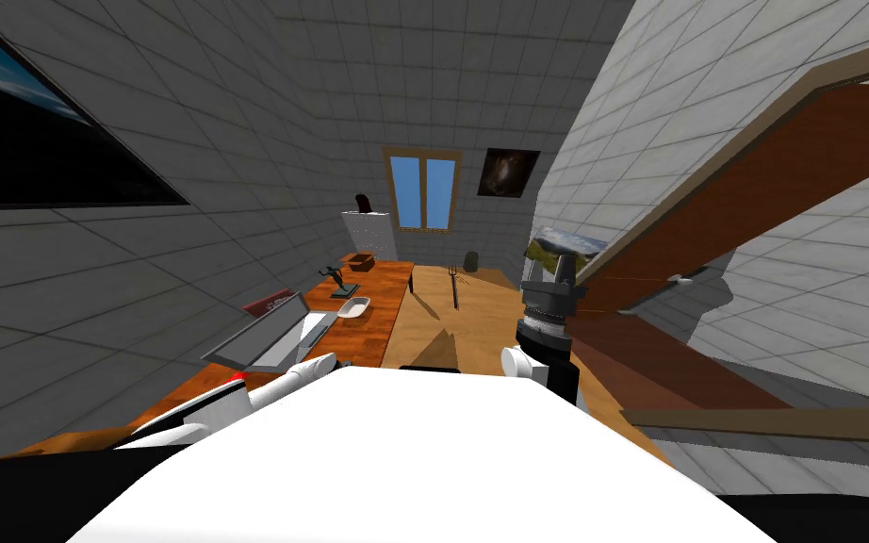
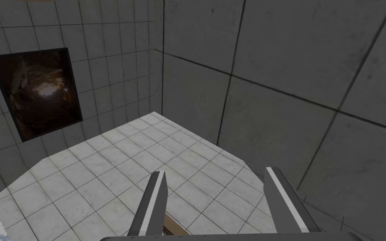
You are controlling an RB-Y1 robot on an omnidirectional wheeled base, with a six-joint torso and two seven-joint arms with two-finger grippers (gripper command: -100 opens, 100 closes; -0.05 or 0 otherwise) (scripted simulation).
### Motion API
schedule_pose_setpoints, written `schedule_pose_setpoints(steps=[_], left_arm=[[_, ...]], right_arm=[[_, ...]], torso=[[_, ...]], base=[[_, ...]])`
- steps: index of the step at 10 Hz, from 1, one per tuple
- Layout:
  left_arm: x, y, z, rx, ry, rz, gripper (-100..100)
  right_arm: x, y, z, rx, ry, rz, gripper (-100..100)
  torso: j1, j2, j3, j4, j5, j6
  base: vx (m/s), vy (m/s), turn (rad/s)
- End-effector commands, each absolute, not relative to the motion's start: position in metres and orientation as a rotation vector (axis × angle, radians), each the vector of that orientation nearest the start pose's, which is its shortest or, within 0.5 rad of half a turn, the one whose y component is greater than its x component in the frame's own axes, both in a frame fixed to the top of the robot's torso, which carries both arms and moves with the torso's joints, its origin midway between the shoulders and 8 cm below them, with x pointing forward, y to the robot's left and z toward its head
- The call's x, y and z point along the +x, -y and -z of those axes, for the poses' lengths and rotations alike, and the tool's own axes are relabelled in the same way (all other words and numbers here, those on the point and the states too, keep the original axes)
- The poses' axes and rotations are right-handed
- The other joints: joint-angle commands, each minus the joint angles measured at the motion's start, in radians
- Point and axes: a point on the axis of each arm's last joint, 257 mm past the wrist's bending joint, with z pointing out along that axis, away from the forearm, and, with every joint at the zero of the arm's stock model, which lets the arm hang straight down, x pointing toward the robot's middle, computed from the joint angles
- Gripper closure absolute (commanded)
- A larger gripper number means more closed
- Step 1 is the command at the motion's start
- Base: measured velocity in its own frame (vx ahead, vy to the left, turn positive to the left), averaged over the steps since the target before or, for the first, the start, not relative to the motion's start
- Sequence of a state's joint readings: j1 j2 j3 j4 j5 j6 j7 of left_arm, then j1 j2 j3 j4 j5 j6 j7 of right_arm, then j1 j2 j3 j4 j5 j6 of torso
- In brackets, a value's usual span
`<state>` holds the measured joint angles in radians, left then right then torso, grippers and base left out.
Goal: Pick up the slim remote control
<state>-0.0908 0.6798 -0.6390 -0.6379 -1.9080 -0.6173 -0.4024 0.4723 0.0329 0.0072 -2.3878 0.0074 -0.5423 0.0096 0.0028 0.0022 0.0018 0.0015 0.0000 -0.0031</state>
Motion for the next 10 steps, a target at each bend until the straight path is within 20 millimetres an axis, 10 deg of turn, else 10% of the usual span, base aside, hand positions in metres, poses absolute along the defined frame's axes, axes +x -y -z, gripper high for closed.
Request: schedule_pose_setpoints(steps=[1, 9, 10], left_arm=[[0.183, -0.454, 0.61, -2.232, 2.248, 0.016, 100], [0.218, -0.46, 0.586, -2.146, 2.317, 0.021, 100], [0.217, -0.46, 0.586, -2.142, 2.319, 0.019, 0]], right_arm=[[0.312, 0.271, -0.087, 0.532, -0.467, -1.338, 0], [0.312, 0.271, -0.086, 0.532, -0.467, -1.338, 0], [0.312, 0.271, -0.086, 0.532, -0.467, -1.338, 0]], torso=[[0.0, 0.0, 0.0, 0.0, 0.0, 0.0], [0.0, -0.001, -0.001, -0.001, 0.0, -0.002], [0.0, -0.003, -0.002, -0.001, 0.0, -0.002]], base=[[-0.086, 0.007, -0.075], [-0.101, 0.001, -0.093], [0.0, 0.0, 0.0]])
